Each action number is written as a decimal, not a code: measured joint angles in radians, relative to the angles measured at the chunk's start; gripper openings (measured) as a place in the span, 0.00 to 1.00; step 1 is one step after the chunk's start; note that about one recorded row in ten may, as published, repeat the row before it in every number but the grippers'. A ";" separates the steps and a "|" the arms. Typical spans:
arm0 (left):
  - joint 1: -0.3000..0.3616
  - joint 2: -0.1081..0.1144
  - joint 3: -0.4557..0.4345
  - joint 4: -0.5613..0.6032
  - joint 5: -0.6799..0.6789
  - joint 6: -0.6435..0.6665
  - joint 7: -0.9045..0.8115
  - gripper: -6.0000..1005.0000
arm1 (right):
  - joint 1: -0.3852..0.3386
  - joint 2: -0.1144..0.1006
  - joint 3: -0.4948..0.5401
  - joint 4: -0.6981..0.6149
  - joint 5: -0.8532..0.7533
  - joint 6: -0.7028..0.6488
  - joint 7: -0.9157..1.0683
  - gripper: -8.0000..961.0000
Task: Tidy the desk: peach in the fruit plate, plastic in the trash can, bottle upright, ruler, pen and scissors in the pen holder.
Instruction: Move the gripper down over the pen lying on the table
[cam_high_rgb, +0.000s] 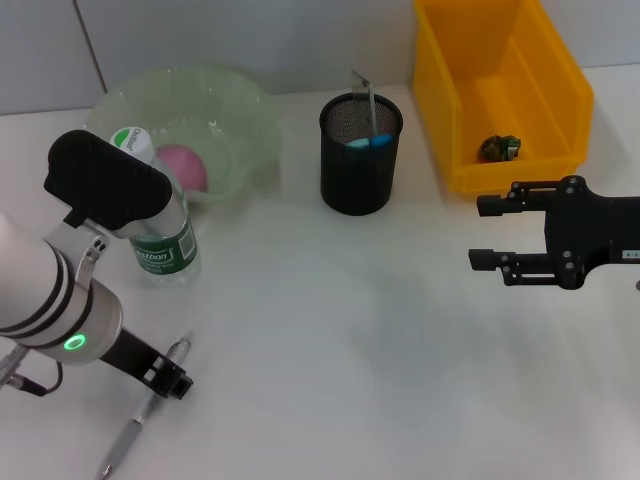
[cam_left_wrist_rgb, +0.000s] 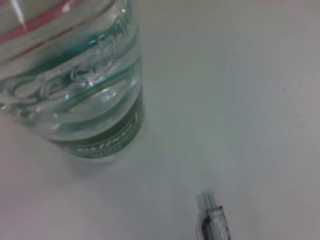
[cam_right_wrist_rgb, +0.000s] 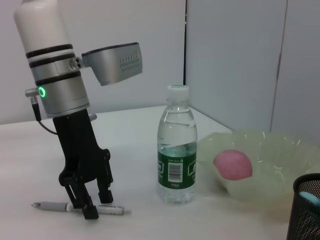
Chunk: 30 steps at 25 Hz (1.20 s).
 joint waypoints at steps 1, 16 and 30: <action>-0.002 0.000 0.000 -0.004 0.000 -0.001 0.000 0.49 | 0.000 0.000 0.000 0.000 0.000 0.000 0.000 0.69; -0.029 0.000 0.001 -0.034 -0.004 -0.002 0.008 0.31 | -0.001 0.002 0.000 -0.002 0.000 0.001 -0.001 0.69; -0.035 0.000 0.003 -0.009 -0.018 0.014 0.008 0.15 | -0.006 -0.001 0.004 -0.003 0.017 -0.001 -0.003 0.69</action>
